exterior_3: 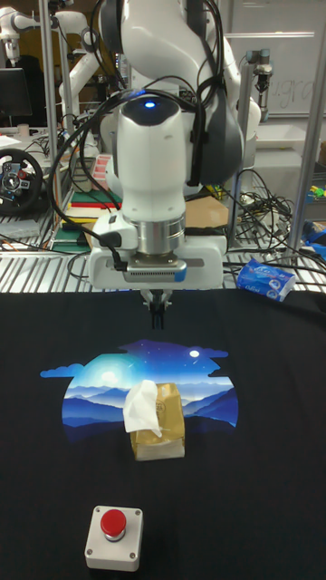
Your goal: Pull out a napkin
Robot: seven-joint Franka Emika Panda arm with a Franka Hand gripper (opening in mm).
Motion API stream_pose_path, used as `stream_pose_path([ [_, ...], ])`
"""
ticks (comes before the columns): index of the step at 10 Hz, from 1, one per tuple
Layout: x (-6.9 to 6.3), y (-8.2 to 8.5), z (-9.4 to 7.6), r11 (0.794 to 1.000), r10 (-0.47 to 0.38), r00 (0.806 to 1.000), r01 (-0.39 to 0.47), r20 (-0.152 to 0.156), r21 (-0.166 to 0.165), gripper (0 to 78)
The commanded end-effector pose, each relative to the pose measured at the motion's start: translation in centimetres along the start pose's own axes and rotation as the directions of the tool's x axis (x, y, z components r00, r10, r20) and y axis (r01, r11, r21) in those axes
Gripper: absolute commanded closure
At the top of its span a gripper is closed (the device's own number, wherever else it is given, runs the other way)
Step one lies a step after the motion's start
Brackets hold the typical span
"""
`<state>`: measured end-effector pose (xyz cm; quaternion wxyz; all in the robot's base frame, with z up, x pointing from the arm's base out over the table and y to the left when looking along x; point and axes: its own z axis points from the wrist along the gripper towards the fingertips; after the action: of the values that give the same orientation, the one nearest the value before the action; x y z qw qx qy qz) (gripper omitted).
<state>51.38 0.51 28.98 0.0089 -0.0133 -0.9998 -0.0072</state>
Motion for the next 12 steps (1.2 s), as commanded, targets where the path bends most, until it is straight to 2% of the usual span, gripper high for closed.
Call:
stream_pose_path([
  [1, -1.0, 0.2, 0.3, 1.0, -0.018, 1.0, 0.018, 0.0, -0.001, 77.6],
  [4, -2.0, 0.2, 2.2, 1.0, -0.025, 1.0, 0.025, 0.01, 0.0, 77.6],
  [8, -2.3, -0.6, 3.8, 1.0, -0.03, 1.0, 0.03, -0.001, -0.001, 77.6],
  [12, -3.0, -1.5, 6.1, 1.0, -0.029, 1.0, 0.029, 0.012, -0.005, 77.6],
])
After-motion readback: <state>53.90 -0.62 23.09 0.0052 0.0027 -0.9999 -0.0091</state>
